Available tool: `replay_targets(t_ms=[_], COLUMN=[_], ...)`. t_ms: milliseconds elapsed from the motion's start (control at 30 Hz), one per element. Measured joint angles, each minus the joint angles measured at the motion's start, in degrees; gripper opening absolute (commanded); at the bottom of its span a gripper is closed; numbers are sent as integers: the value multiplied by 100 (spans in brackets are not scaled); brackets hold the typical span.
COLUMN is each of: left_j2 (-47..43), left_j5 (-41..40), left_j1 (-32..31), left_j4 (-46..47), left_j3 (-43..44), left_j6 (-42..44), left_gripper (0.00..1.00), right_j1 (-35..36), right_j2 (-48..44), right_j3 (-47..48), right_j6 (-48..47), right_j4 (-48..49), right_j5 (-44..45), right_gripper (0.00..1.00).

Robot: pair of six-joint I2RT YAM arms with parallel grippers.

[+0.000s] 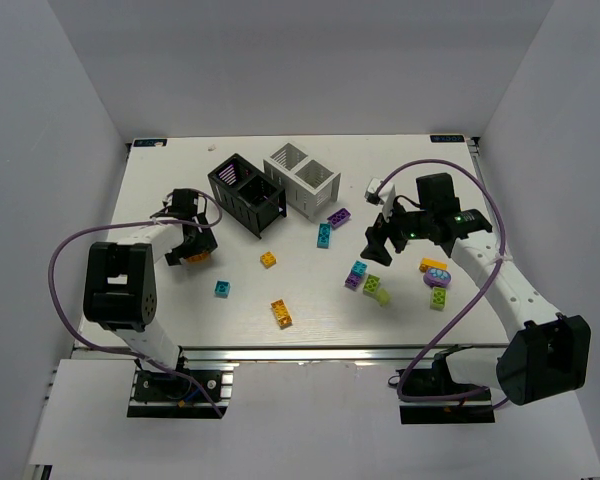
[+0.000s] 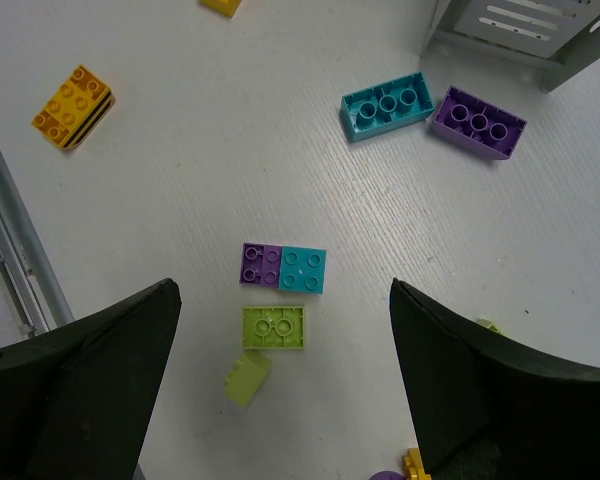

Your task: Sort the legos into containers by color

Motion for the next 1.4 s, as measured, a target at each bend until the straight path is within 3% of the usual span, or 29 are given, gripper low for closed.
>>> replay_targets(t_ms=[500,600,633,767,867,1000,1167,1400], left_j2=[15,15,15,0,-59,-306,-1338,-3276], left_j5=[103,120,122,144,221,463,1263,3383], left_j1=[0,0,0,0,0,-7,-26,-278], left_j4=[732,817,848,942,960,927,815,1480], left_j3=[-186,-205,-219,-258,-299,-422,-697,-1556], left_j6=[236,278,280,323,319,275,74,-754], left_gripper=[83,78,75,41,27,18,11,4], right_j1=[0,0,0,0,0,0,4,155], right_j2=[79,79,79,79,79,79,195,763], right_j3=[0,0,0,0,0,2,179,717], right_j6=[-9,-11,-13,-20,-22,31,570,2522], right_j4=[2,0,0,0,0,2,20,219], right_j5=[4,2,2,4,2,11,46,-70], right_gripper=[89,89,89,89,90,90,78,78])
